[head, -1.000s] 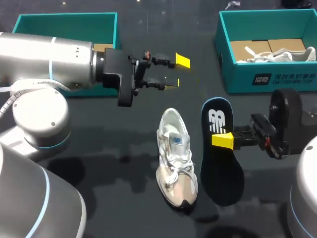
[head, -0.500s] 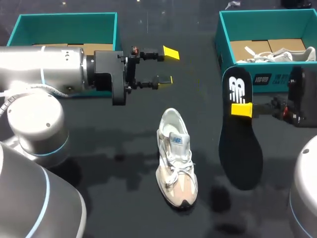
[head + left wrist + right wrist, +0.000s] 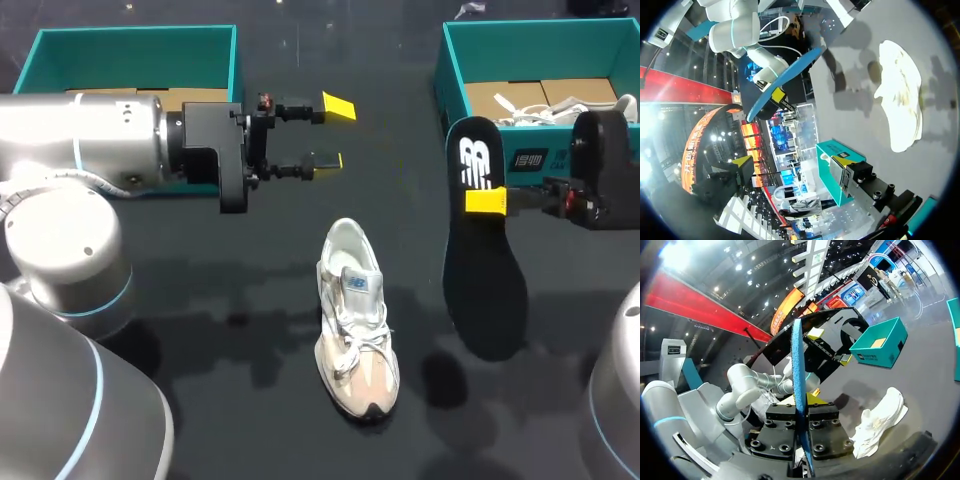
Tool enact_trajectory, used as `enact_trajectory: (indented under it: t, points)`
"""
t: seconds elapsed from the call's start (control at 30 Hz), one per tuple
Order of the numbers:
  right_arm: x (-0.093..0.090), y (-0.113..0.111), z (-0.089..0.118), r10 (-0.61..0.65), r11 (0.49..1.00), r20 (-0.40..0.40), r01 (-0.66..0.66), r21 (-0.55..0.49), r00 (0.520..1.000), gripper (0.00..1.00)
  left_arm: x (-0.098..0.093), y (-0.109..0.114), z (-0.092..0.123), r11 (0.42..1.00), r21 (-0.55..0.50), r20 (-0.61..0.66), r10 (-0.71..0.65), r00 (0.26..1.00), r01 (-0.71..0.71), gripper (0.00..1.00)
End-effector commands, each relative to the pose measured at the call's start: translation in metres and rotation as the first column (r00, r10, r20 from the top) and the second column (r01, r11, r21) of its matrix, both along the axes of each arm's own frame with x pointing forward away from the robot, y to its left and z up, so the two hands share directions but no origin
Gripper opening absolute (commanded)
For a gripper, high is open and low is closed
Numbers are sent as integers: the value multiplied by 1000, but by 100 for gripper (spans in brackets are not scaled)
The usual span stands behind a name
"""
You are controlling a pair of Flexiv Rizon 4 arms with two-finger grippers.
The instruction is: Take the shoe out of the shoebox, open the shoe tongue, remove and reinsert the insole, then place the shoe into the shoebox
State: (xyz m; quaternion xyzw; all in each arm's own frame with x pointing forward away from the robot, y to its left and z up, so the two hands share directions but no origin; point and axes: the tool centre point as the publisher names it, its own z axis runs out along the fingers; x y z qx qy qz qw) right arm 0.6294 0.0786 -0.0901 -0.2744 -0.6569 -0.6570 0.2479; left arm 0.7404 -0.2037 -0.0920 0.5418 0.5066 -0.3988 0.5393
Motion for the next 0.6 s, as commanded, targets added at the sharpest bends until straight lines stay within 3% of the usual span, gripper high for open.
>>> enact_trajectory:
  t: [0.03,0.2,0.23,0.6]
  points:
    - [29,4,0,-17,1000,-86,16,-17,996,0,-1,1,-1,1000,-1,2,0,1000,0,100]
    - [70,0,-7,-25,999,-243,31,18,970,0,-1,1,-1,1000,-1,2,0,1000,0,100]
    - [75,-1,-9,-39,999,-234,45,21,971,0,-1,1,-1,1000,-1,2,0,1000,0,100]
    - [75,-1,-9,-39,999,-234,45,21,971,0,-1,1,-1,1000,-1,2,0,1000,0,100]
